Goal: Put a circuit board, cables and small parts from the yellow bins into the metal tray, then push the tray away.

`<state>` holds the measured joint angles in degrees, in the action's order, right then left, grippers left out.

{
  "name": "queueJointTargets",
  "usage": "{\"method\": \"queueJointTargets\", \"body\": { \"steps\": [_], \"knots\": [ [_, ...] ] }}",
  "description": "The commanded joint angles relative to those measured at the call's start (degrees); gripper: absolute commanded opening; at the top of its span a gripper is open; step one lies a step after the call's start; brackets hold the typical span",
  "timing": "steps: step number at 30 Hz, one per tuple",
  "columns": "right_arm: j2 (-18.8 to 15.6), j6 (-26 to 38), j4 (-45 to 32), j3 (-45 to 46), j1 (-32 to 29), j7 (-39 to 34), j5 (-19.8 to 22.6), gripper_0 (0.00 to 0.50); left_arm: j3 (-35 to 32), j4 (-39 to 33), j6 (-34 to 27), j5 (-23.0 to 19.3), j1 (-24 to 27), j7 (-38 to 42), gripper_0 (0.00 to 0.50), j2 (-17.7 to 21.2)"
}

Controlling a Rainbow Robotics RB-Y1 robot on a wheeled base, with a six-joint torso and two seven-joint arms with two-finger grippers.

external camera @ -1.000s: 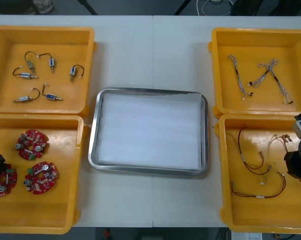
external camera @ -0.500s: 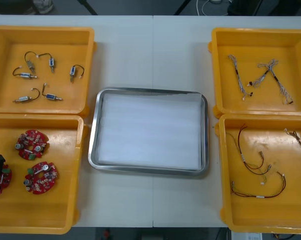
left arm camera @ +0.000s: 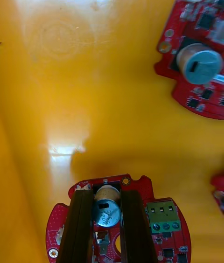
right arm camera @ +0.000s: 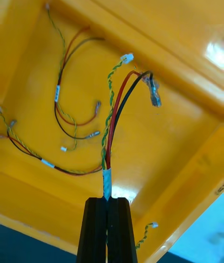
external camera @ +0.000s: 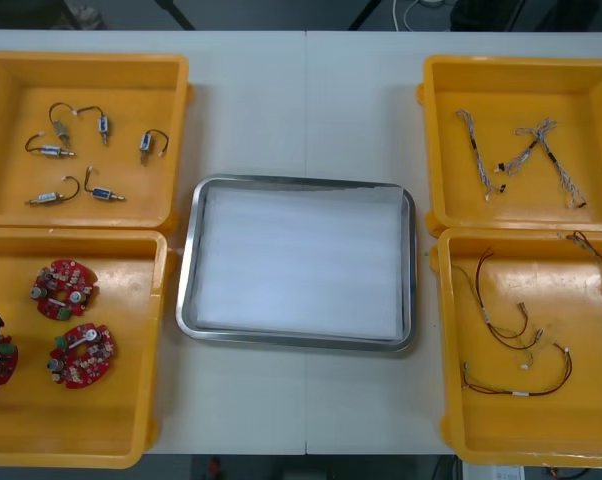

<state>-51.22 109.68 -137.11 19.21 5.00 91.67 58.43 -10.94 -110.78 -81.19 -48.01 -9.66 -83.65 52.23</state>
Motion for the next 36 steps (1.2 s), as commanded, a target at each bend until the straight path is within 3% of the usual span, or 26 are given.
{"method": "queueJointTargets", "body": {
  "steps": [1,6,14,23,30,36],
  "knots": [
    [-2.83,0.32,-3.07,-0.67,4.23,0.35,1.07,0.000,-5.14,-4.18,-7.41,-2.53,3.77,-3.36,0.000,2.53],
    [-3.62,0.32,-4.30,-2.86,5.73,0.26,1.33,0.000,-6.37,-6.99,-14.61,-3.23,7.73,-1.78,0.000,2.79],
    [-4.59,0.32,-6.06,-4.71,6.34,0.70,2.48,0.000,-3.30,-14.02,-24.02,-5.95,16.25,9.91,0.000,3.59],
    [-4.76,0.32,-6.85,-5.24,6.43,0.87,3.18,0.000,5.32,-17.19,-27.18,-12.54,28.12,19.32,0.000,3.67],
    [-4.76,0.32,-6.76,-5.76,6.34,0.87,3.00,0.000,15.60,-17.36,-27.18,-13.86,38.14,23.97,0.000,2.71],
    [-4.76,0.32,-6.76,-6.03,6.34,0.87,2.74,0.000,22.90,-16.57,-27.18,-13.07,45.17,27.67,0.000,-1.60]
  ]
}}
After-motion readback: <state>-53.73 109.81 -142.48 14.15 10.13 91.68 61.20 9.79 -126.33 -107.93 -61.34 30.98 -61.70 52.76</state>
